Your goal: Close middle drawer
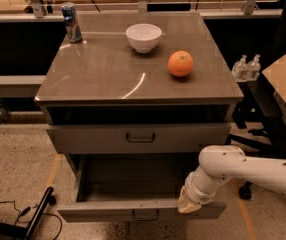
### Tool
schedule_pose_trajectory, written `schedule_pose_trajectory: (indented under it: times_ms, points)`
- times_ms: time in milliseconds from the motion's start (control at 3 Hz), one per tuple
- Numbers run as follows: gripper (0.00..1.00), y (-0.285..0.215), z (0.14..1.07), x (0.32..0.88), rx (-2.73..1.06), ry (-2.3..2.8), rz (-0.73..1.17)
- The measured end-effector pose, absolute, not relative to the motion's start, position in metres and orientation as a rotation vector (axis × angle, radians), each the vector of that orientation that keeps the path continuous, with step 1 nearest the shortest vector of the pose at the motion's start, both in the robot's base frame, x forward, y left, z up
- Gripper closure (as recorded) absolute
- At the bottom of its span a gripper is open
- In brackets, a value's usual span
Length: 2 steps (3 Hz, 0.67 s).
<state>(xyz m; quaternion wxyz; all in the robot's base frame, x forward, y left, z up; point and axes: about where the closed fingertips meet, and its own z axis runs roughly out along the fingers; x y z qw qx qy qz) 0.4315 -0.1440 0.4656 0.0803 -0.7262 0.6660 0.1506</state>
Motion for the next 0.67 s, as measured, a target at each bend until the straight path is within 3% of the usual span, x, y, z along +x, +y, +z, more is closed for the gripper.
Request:
schedule_pose_trajectory:
  times_ms: [667]
  points:
    - [1.0,-0.144,0.463,0.4,-2.161,1.996,0.481]
